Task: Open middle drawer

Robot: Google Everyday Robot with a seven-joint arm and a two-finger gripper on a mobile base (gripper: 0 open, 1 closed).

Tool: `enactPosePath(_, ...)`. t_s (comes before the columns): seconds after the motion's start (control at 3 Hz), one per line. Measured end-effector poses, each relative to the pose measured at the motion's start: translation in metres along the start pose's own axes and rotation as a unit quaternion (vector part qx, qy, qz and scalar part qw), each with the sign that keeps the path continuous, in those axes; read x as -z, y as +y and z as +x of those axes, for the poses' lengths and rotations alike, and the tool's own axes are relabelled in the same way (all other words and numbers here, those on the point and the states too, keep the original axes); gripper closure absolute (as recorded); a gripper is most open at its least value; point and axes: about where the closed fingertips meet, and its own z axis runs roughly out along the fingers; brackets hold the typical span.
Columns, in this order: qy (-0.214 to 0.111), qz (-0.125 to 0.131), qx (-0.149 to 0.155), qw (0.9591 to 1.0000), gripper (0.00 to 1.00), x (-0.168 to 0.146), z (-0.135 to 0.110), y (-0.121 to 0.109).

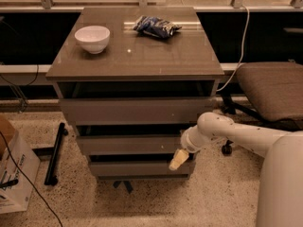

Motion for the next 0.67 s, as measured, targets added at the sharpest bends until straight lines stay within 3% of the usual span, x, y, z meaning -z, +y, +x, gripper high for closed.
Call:
enactPosePath(0.33,-0.004,-0.004,-0.001,1.0000,0.00,-0.019,-0.005,-0.015)
enactPosePath(0.67,-0.005,-0.015,-0.006,0.9999,0.08,-0.033,-0.002,-0.023)
